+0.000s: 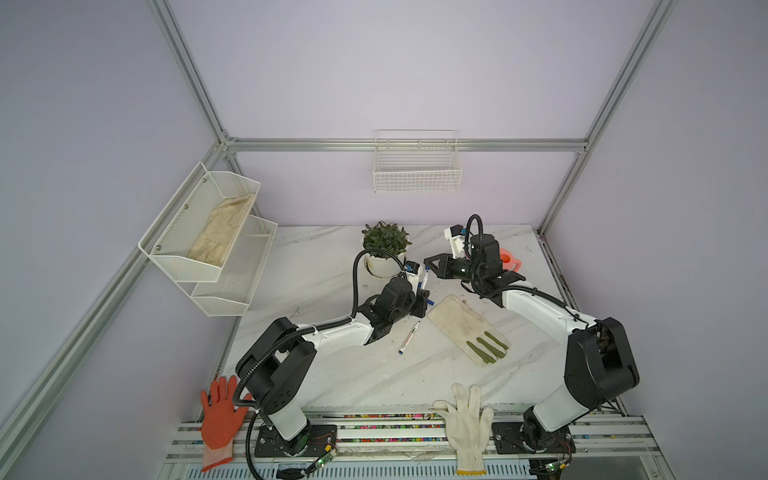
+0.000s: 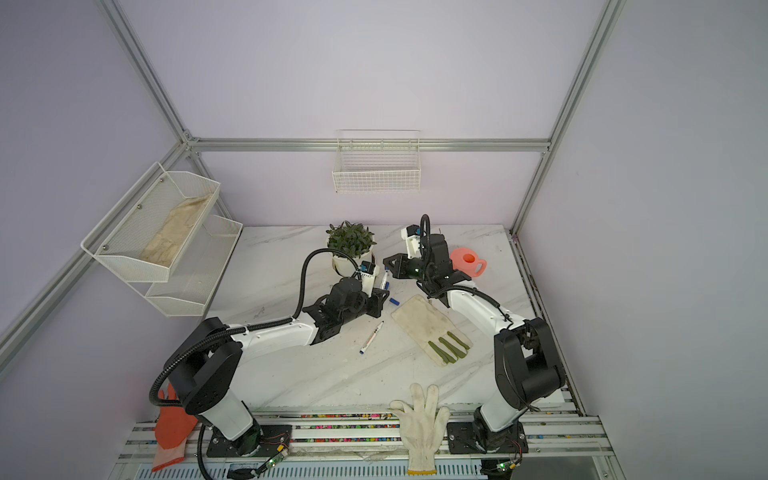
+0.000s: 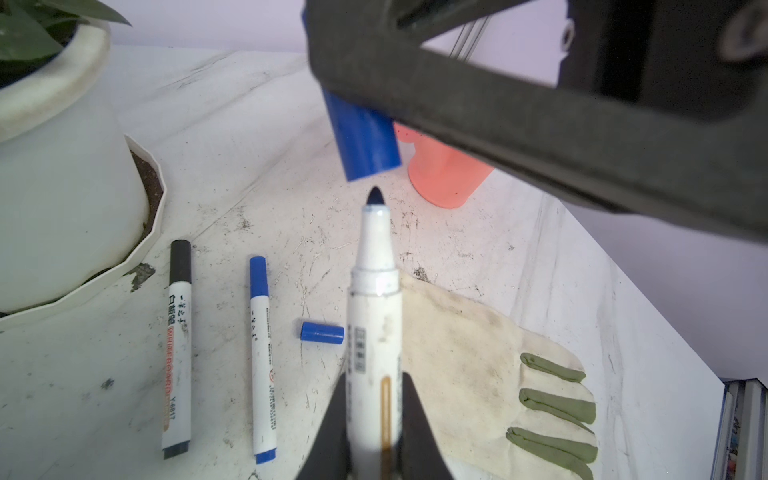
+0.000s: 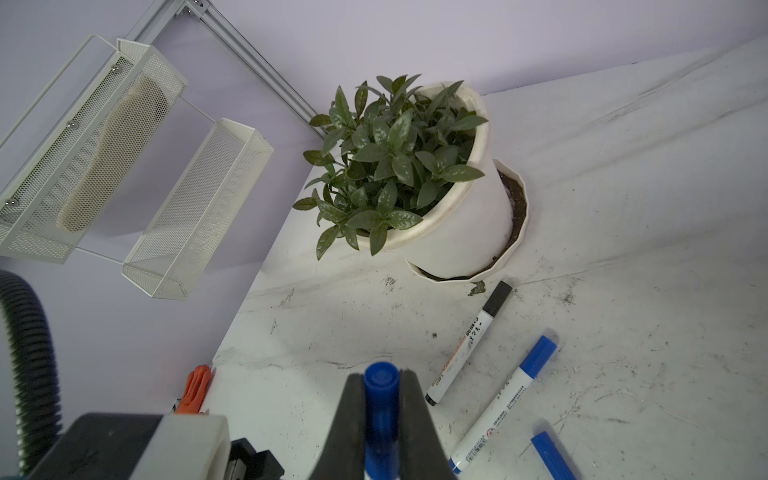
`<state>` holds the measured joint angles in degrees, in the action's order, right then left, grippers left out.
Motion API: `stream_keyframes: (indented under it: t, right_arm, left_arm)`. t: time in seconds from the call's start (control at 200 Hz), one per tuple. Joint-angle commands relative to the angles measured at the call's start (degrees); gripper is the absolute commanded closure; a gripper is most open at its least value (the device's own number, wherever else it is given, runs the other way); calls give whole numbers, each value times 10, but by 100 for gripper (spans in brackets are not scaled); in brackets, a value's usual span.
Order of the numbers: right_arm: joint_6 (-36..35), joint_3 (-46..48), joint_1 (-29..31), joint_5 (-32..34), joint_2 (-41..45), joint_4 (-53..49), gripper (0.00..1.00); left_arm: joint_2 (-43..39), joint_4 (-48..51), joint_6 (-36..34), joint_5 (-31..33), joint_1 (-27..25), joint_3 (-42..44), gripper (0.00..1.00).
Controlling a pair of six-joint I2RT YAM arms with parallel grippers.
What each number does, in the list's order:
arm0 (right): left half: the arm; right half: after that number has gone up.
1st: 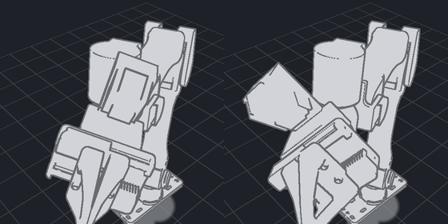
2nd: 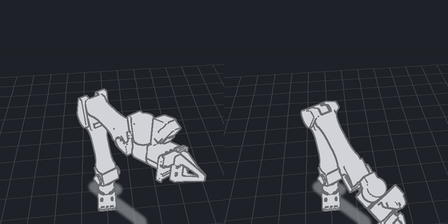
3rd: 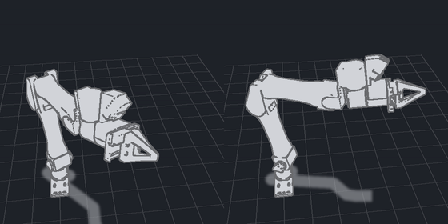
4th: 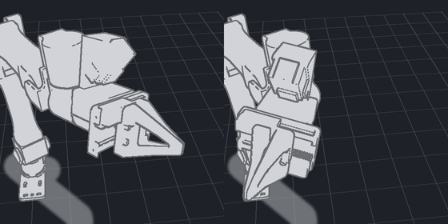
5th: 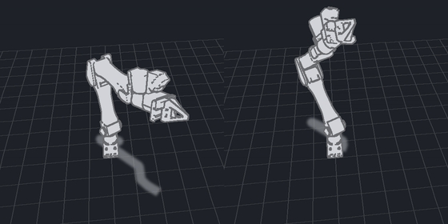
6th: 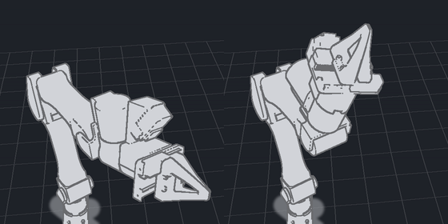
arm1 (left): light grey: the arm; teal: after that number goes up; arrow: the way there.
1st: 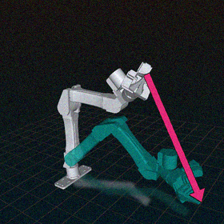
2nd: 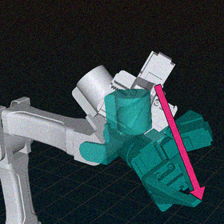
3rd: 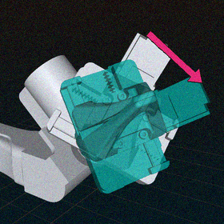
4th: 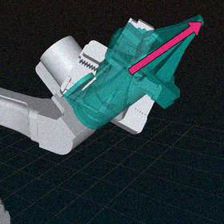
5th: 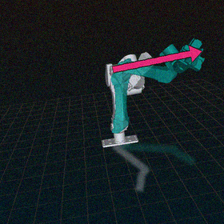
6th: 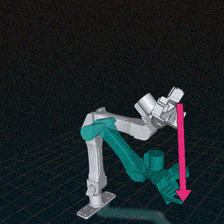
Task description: Insert the pens into the pen caps
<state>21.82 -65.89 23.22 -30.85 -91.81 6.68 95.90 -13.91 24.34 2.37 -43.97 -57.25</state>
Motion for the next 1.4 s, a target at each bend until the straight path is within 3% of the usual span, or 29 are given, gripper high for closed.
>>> stream_keyframes:
  t: [0.0,0.37,0.685,0.91,1.185,1.395]
  right_arm:
    - [1,-15,3,3,-7,11,100]
    - [-14,-4,3,-22,16,-4,100]
    - [-3,-1,1,-62,27,-18,100]
    - [2,1,2,-108,26,-30,100]
    - [-47,-19,1,-197,33,-119,100]
    - [-98,-34,2,-250,22,-215,100]
  left_arm:
    - [-4,-32,-12,-5,-2,-19,100]
    - [-4,-39,-10,13,1,-18,100]
    - [-3,-73,20,-10,36,-29,100]
    - [-8,-160,28,-43,65,-38,100]
    - [-2,-300,97,-87,129,-58,100]
    - [-10,-293,4,-76,131,-91,100]
